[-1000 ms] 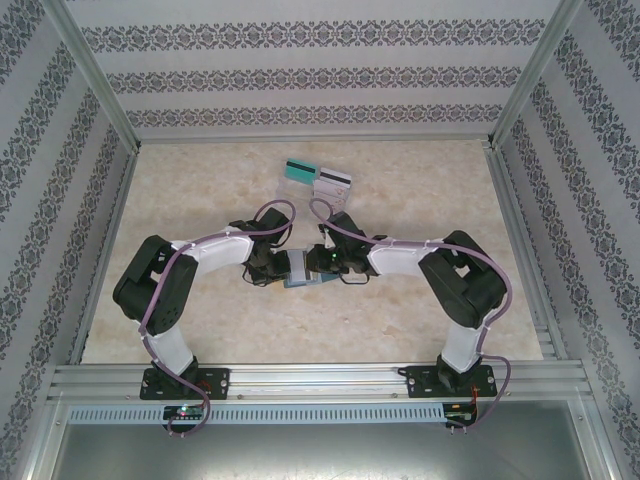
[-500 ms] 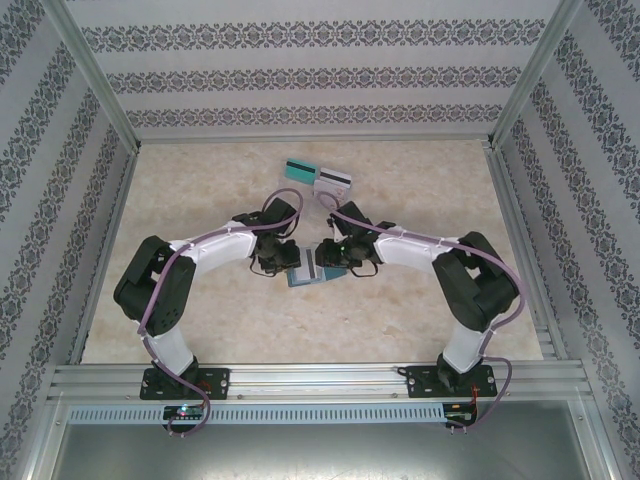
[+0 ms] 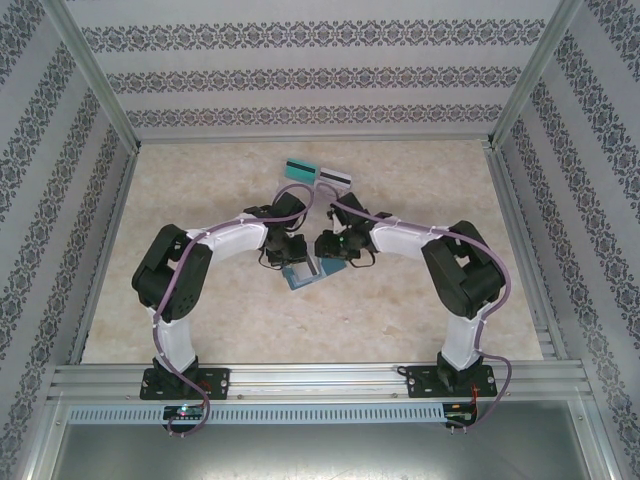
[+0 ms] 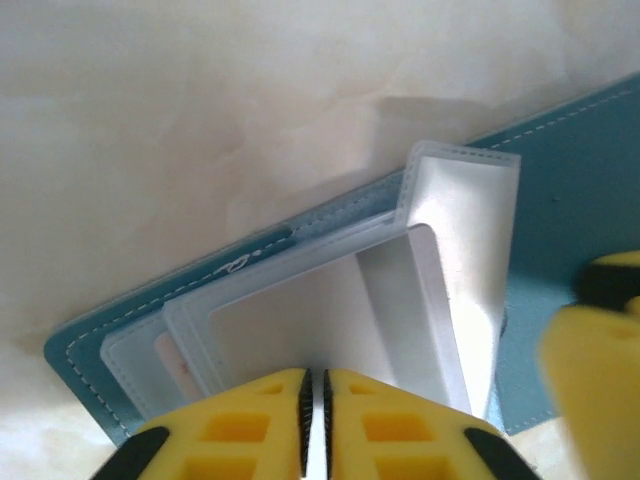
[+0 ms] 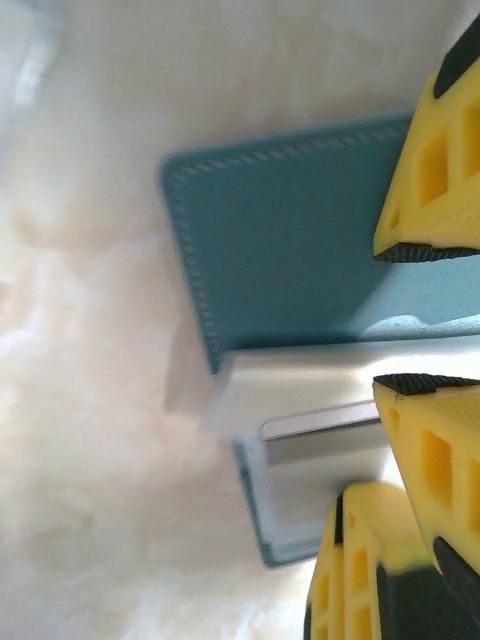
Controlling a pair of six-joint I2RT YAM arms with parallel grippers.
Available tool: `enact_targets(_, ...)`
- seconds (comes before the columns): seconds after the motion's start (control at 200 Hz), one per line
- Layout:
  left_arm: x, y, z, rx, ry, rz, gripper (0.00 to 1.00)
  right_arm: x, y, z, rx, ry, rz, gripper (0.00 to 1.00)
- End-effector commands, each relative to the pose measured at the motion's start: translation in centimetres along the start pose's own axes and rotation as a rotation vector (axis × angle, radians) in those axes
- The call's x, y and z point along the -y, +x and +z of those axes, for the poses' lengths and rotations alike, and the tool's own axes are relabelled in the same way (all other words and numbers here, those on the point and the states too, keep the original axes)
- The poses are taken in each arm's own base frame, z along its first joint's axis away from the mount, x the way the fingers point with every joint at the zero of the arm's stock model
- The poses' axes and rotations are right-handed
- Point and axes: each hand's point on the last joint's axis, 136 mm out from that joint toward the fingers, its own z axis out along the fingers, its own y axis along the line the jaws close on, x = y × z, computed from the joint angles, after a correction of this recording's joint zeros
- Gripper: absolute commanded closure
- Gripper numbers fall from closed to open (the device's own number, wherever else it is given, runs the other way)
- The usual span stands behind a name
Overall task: Put the credit cards into the card holder
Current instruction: Rotate the card holder at the center of the table.
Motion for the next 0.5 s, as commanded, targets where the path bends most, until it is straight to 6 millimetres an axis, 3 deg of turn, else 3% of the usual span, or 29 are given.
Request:
enact_targets(0.0,-2.9,2.5,2.4,-0.085,-0.105,0.019,0.91,-1.8,-2.4,-1.6,-0.002,-0.101,-0.054,0.63)
enact_targets(0.1,-3.3,2.5,2.6,-0.078,-0.113,0.020,0.96,-2.7,-2.8,-2.0,-0.013,-0.113,-0.062,0.63)
enact_targets(0.26,-3.7,2.8,2.9,-0.073,-0.114,0.001,1.00,-3.6,-1.8,-0.7,-0.063,-0.086,-0.071,0.64)
enact_targets(0.495,-4.5,3.3,2.3,-0.068,-0.141,0.013,1.00,-0.9,-0.6,1.1,-0.085,0.054,-0.041,0.63)
